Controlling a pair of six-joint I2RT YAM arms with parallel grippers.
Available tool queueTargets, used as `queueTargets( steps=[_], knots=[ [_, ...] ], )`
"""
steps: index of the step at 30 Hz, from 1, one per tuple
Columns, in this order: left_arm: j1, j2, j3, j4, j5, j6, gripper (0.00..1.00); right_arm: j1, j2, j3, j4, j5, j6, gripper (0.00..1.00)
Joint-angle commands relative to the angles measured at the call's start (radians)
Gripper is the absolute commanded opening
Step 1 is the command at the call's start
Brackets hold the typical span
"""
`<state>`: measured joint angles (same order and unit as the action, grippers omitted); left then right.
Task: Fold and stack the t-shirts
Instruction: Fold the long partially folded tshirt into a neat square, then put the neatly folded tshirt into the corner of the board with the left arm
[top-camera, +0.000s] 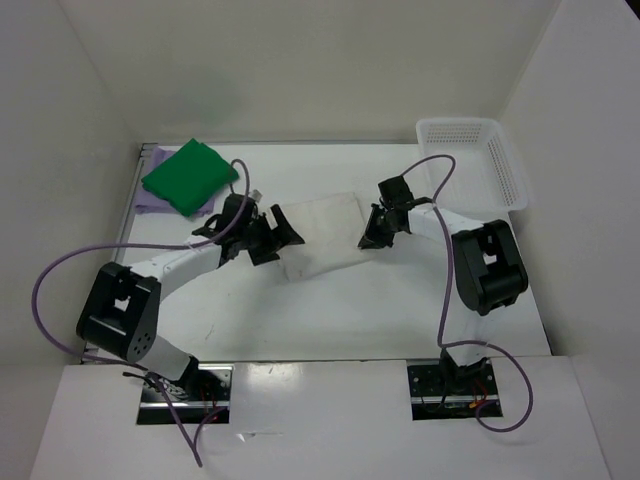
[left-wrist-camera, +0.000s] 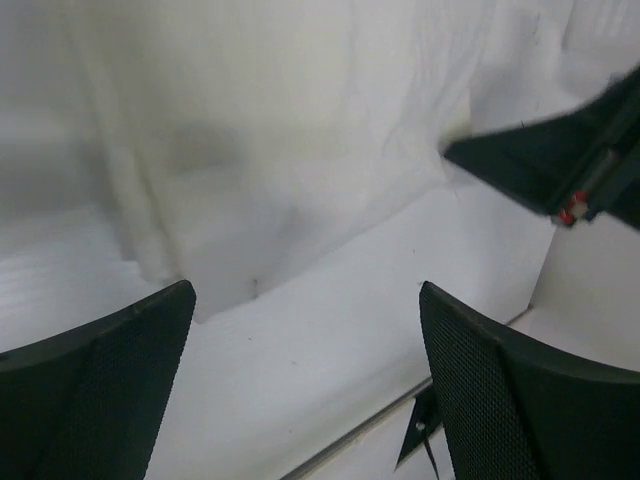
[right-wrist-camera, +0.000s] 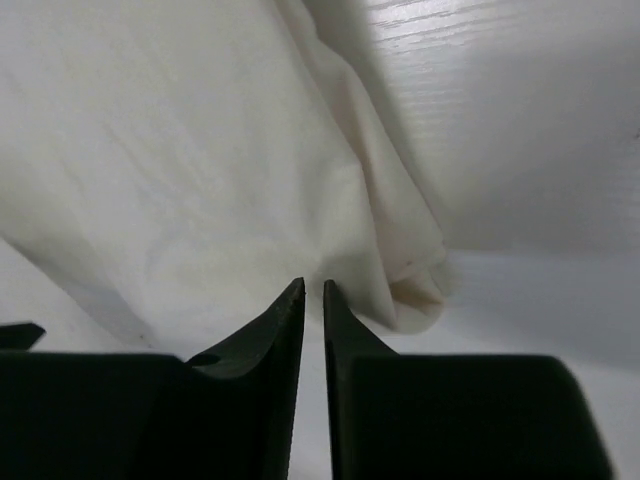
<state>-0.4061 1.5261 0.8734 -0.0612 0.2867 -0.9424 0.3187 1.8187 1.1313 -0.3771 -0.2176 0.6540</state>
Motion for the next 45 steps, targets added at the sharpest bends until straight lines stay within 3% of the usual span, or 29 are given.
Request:
queueTargets(
  steps=[1, 6, 8, 12, 19, 23, 29, 34, 40, 45],
  knots=[
    [0.067, -0.012, -0.031, -0.043, -0.044, 0.017, 1.00, 0.003, -0.117, -0.011, -0.020, -0.003, -0.027, 0.20],
    [0.076, 0.055, -0.044, 0.027, -0.078, 0.017, 0.99, 0.003, -0.223, -0.011, -0.042, -0.028, -0.027, 0.35],
    [0.076, 0.115, -0.013, 0.046, -0.089, 0.030, 0.87, 0.003, -0.254, -0.011, -0.052, -0.037, -0.027, 0.41],
    [0.076, 0.233, 0.068, 0.046, -0.103, 0.039, 0.64, 0.003, -0.337, -0.031, -0.062, -0.046, -0.008, 0.44],
    [0.060, 0.384, 0.166, 0.118, -0.104, 0.030, 0.42, 0.003, -0.444, -0.073, -0.080, -0.065, 0.012, 0.45],
    [0.012, 0.440, 0.298, 0.109, -0.129, 0.039, 0.23, 0.003, -0.478, -0.073, -0.091, -0.065, 0.021, 0.45],
    [0.003, 0.428, 0.520, 0.049, -0.224, 0.175, 0.18, -0.006, -0.519, -0.091, -0.111, -0.095, 0.030, 0.45],
    [0.050, 0.416, 0.582, 0.014, -0.268, 0.261, 0.17, -0.055, -0.558, -0.091, -0.143, -0.105, 0.018, 0.46],
    [0.199, 0.384, 0.685, -0.048, -0.287, 0.352, 0.13, -0.107, -0.558, -0.079, -0.166, -0.115, -0.016, 0.46],
    [0.402, 0.352, 0.757, -0.066, -0.258, 0.373, 0.07, -0.107, -0.513, -0.050, -0.166, -0.137, -0.025, 0.47]
  ],
)
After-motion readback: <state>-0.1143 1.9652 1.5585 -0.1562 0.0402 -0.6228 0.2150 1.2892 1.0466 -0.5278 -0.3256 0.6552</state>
